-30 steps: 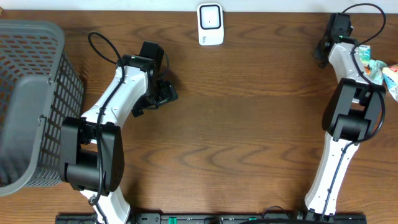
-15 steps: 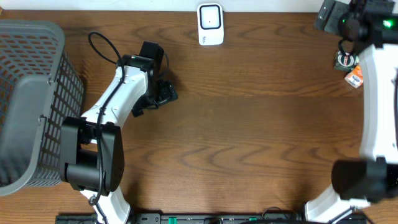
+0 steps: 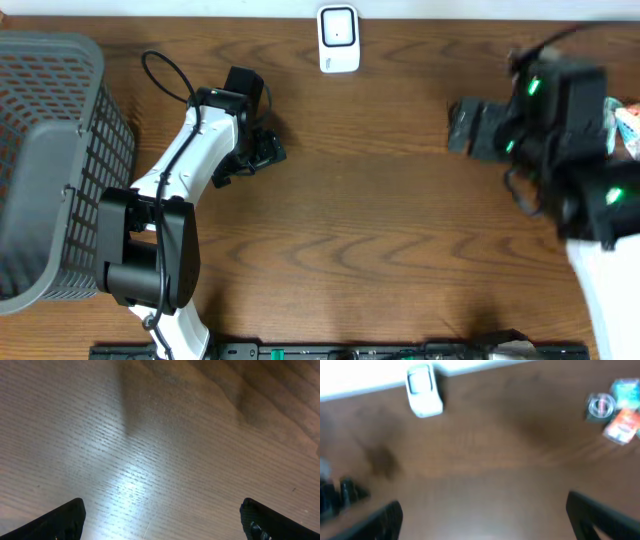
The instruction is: Scan the item barcode
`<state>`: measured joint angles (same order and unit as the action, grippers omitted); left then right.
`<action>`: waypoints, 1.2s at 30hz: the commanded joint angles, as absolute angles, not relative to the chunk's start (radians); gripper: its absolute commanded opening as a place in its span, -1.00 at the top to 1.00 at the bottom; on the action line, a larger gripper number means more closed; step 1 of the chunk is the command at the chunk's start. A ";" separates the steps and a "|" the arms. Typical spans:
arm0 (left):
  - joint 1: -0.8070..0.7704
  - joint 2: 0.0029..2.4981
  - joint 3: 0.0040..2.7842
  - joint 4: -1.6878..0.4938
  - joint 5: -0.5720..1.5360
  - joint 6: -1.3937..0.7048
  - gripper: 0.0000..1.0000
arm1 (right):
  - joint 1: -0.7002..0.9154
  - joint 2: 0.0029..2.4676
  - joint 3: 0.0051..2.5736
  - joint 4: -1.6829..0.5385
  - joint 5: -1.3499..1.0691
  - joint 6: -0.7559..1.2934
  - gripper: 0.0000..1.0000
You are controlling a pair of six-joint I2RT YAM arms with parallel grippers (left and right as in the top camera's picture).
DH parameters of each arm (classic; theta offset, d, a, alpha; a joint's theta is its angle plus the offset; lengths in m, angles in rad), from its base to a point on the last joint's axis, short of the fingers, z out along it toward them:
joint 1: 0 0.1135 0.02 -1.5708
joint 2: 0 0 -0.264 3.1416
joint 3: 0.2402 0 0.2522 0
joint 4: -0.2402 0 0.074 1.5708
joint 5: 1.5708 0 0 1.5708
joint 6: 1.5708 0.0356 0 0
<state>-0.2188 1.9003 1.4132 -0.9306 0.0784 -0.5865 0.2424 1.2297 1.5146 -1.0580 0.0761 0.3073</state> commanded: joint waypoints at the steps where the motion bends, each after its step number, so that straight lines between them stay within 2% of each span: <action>1: -0.217 1.902 1.407 -0.934 0.066 -0.580 -0.95 | 0.281 1.084 1.307 -0.957 0.080 0.321 -0.99; 7: -0.217 1.902 1.407 -0.934 0.066 -0.580 -0.95 | 0.293 0.879 0.973 -0.694 0.042 0.323 -0.99; 10: -0.217 1.902 1.407 -0.934 0.066 -0.580 -0.96 | 0.293 0.838 0.892 -0.649 0.042 0.326 -0.99; 24: -0.217 1.902 1.407 -0.934 0.066 -0.580 -0.96 | 0.293 0.836 0.872 -0.674 0.042 0.370 -0.98; 36: -0.217 1.902 1.407 -0.934 0.066 -0.580 -0.96 | 0.293 0.836 0.872 -0.837 0.042 0.370 -0.99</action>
